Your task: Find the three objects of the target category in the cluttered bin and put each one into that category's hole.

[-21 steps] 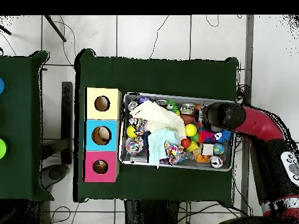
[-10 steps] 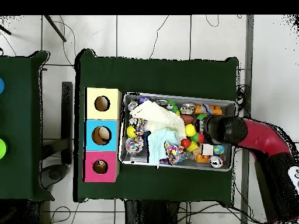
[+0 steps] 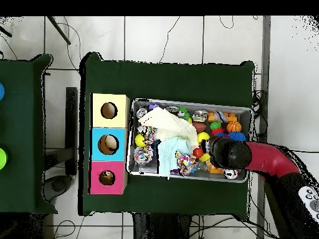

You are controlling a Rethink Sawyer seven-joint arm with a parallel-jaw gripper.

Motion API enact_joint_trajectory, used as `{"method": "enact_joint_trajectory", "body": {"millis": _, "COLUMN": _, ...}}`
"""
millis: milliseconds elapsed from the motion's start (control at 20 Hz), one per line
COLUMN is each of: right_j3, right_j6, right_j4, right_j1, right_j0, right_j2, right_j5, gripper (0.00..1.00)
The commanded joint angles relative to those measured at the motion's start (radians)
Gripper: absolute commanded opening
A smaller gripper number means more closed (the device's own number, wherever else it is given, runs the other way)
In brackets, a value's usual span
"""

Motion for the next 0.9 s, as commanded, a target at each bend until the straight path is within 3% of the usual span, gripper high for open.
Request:
{"method": "enact_joint_trajectory", "body": {"millis": 50, "right_j3": 0.109, "right_j6": -0.059, "right_j4": -0.078, "right_j1": 0.025, "right_j0": -0.061, "right_j2": 0.0, "right_j5": -0.056, "gripper": 1.0}}
{"method": "enact_joint_trajectory", "body": {"millis": 900, "right_j3": 0.102, "right_j6": -0.085, "right_j4": -0.098, "right_j1": 0.015, "right_j0": -0.126, "right_j2": 0.015, "right_j5": -0.011, "gripper": 1.0}}
